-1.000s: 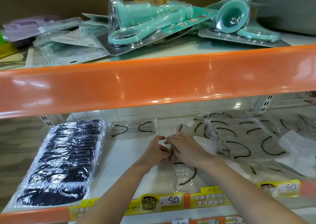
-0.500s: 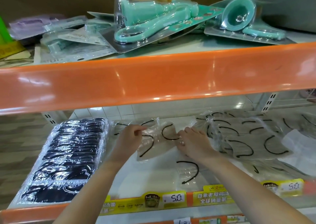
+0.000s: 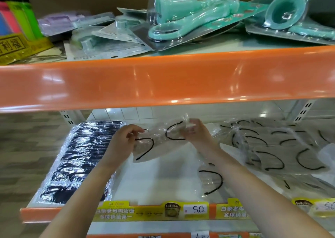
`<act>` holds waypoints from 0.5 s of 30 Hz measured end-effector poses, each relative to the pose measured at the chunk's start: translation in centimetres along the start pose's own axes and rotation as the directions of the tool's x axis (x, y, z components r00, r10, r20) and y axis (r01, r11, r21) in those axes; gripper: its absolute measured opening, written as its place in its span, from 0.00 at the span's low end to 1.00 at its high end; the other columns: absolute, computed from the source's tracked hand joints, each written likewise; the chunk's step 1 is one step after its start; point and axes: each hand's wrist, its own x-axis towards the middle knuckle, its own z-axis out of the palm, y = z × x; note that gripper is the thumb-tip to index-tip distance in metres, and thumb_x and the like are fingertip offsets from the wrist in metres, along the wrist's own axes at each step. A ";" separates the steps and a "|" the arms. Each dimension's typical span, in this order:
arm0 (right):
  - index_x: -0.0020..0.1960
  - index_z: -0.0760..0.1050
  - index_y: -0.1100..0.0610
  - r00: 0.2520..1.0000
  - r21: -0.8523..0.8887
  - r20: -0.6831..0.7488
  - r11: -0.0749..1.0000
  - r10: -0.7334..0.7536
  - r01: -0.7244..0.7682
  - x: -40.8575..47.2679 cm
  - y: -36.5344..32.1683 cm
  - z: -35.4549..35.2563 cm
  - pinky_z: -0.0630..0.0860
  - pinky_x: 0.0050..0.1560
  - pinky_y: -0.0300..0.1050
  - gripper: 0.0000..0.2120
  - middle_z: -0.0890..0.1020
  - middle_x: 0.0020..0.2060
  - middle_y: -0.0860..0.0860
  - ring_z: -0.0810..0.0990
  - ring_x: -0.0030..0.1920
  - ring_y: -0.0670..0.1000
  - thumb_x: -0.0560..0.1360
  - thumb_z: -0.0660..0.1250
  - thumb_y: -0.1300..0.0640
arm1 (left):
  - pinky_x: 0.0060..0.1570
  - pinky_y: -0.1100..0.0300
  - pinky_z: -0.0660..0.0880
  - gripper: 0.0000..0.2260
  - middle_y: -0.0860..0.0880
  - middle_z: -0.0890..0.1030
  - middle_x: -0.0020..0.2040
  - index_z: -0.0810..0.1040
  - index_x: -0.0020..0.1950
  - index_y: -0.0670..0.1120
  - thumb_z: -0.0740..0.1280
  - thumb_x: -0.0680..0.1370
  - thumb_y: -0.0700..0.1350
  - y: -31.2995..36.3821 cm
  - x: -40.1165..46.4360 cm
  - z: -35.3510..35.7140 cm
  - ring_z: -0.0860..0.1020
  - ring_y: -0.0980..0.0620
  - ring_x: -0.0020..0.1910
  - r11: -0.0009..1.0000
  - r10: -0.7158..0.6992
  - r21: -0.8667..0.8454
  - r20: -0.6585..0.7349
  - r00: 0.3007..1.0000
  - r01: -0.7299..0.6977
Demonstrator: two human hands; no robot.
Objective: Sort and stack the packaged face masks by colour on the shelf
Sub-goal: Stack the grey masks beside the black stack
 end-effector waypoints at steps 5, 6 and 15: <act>0.41 0.74 0.53 0.995 0.005 0.003 0.995 0.103 -0.103 0.5 1.6 0.5 0.75 0.28 0.39 0.07 0.77 0.35 0.51 0.76 0.30 0.50 0.76 0.66 0.63 | 0.49 0.69 0.68 0.16 0.46 0.76 0.54 0.78 0.57 0.45 0.62 0.76 0.29 -1.5 -0.7 0.2 0.74 0.52 0.52 0.981 0.046 0.193 -0.087 0.995 -0.028; 0.41 0.73 0.54 0.995 0.001 -0.021 0.995 0.102 -0.102 0.4 1.9 0.7 0.72 0.25 0.35 0.07 0.76 0.36 0.51 0.75 0.30 0.49 0.76 0.66 0.63 | 0.52 0.68 0.65 0.16 0.44 0.75 0.56 0.77 0.59 0.43 0.62 0.75 0.29 -1.8 -0.8 0.4 0.73 0.50 0.54 0.966 0.055 0.257 -0.078 0.995 -0.033; 0.52 0.73 0.62 0.947 0.360 -0.115 0.902 0.298 -0.240 1.7 3.3 2.3 0.78 0.29 0.37 0.05 0.74 0.39 0.55 0.74 0.31 0.49 0.77 0.62 0.69 | 0.64 0.56 0.64 0.16 0.45 0.75 0.63 0.76 0.63 0.45 0.63 0.76 0.37 -1.9 -2.3 5.7 0.72 0.44 0.64 0.872 0.094 0.458 0.194 0.977 -0.175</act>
